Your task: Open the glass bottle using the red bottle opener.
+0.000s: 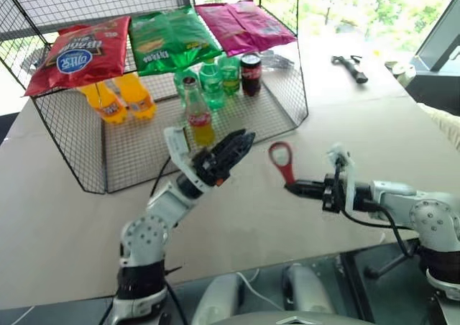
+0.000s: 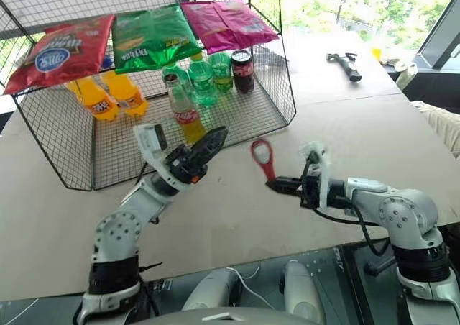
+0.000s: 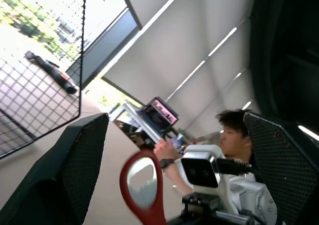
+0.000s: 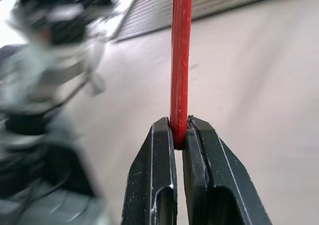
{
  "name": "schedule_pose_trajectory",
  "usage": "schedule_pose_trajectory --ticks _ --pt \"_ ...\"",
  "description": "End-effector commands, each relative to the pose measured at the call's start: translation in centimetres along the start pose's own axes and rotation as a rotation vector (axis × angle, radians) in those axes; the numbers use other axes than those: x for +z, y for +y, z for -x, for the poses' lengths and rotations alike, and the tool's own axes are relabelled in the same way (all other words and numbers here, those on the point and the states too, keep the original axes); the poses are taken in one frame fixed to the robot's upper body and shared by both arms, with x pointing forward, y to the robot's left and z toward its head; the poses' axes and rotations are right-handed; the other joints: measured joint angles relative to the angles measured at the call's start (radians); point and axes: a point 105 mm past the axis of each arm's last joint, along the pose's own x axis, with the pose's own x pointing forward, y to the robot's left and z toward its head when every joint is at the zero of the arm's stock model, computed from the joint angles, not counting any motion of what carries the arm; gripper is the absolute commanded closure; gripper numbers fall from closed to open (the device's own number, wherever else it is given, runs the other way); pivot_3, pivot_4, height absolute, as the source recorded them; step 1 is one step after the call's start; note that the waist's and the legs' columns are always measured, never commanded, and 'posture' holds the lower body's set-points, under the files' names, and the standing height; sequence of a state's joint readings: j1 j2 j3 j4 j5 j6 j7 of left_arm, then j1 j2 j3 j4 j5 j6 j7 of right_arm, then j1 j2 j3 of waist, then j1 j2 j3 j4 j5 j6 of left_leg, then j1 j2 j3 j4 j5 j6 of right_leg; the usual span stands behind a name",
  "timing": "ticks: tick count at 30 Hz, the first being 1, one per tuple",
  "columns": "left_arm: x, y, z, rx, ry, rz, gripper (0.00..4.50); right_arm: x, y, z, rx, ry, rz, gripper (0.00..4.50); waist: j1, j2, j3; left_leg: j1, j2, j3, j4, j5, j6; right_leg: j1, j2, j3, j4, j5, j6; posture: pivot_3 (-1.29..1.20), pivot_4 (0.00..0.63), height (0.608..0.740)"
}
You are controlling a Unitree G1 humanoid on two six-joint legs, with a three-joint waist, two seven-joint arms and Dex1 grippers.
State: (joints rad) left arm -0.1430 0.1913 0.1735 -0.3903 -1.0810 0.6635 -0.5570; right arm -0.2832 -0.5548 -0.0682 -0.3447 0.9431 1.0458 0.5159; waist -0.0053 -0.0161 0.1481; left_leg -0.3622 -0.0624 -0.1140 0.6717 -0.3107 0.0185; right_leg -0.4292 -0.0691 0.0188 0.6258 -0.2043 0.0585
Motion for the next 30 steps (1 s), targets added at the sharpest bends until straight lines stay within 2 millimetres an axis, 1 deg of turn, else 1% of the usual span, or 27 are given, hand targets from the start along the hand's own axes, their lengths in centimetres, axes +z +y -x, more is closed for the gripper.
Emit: schedule_pose_trajectory --ticks 1,4,7,8,11,12,15,18,20,24,30 --pt "1.1 -1.2 0.7 0.079 -0.047 -0.153 0.01 3.4 -2.1 0.4 -0.184 -0.209 0.155 4.5 0.0 0.0 0.0 0.0 0.0 0.0 0.0 0.0 0.0 0.0 0.0 0.0 0.0 0.0 0.0 0.0 0.15 0.74" --pt "0.8 -1.0 1.7 0.173 -0.015 -0.286 0.01 5.3 -2.9 0.6 -0.273 -0.34 0.196 4.5 0.0 0.0 0.0 0.001 0.002 0.0 0.0 0.0 0.0 0.0 0.001 0.0 0.0 0.0 0.0 0.0 0.15 0.74" --pt "0.4 0.0 3.6 0.294 0.022 -0.412 0.01 6.8 -3.5 0.7 -0.365 -0.425 0.308 4.5 0.001 0.0 0.0 0.001 0.001 0.001 0.0 0.0 0.0 0.0 0.001 0.001 0.0 0.0 0.0 0.0 0.15 0.74" --pt "0.4 0.6 4.2 0.341 0.044 -0.48 0.01 7.2 -3.6 0.7 -0.389 -0.445 0.352 4.5 0.001 0.0 0.0 0.001 0.001 0.002 0.0 0.0 0.0 0.0 0.001 0.001 0.0 0.0 0.0 0.0 0.15 0.74" --pt "1.5 2.7 5.5 0.492 0.07 -0.761 0.01 8.0 -3.7 0.5 -0.42 -0.502 0.409 4.5 0.008 0.0 0.0 0.001 0.001 0.001 -0.001 0.0 0.0 0.0 0.001 0.001 0.0 0.0 0.0 0.0 0.15 0.74" --pt "2.0 3.1 5.6 0.524 0.044 -0.802 0.01 8.1 -3.7 0.4 -0.426 -0.509 0.422 4.5 0.009 0.001 0.0 0.001 0.001 0.001 -0.001 0.0 0.0 0.0 0.002 0.001 0.0 0.0 0.0 0.0 0.15 0.74" --pt "4.1 3.6 5.5 0.575 -0.054 -0.896 0.01 7.6 -3.3 -0.4 -0.405 -0.477 0.493 4.5 0.018 0.001 0.0 0.001 0.001 0.002 -0.001 0.0 0.0 0.0 0.002 0.001 0.0 0.0 0.0 0.0 0.15 0.74" --pt "5.6 4.2 5.0 0.613 -0.091 -0.992 0.01 7.3 -3.0 -0.9 -0.385 -0.481 0.495 4.5 0.019 0.001 0.0 0.001 0.001 0.001 -0.001 0.0 0.0 0.0 0.002 0.0 0.0 0.0 0.0 0.0 0.15 0.74" --pt "5.9 4.9 4.7 0.618 -0.091 -1.005 0.01 7.4 -2.7 -1.2 -0.371 -0.485 0.494 4.5 0.018 0.001 0.0 0.001 0.001 0.001 -0.001 0.0 0.0 0.0 0.002 0.0 0.0 0.0 0.0 0.0 0.15 0.74" --pt "5.8 7.2 2.9 0.609 -0.062 -1.005 0.01 7.3 -2.2 -2.0 -0.336 -0.483 0.505 4.5 0.019 0.001 0.0 0.001 0.001 0.001 -0.001 0.0 0.0 0.0 0.002 0.0 0.0 0.0 0.0 0.0 0.15 0.74" --pt "6.1 9.6 1.0 0.633 -0.078 -1.009 0.01 7.0 -1.8 -2.1 -0.331 -0.493 0.476 4.5 0.017 0.001 0.0 0.0 0.0 0.0 -0.001 0.0 0.0 -0.001 0.002 0.0 0.0 0.0 0.0 0.0 0.15 0.74"
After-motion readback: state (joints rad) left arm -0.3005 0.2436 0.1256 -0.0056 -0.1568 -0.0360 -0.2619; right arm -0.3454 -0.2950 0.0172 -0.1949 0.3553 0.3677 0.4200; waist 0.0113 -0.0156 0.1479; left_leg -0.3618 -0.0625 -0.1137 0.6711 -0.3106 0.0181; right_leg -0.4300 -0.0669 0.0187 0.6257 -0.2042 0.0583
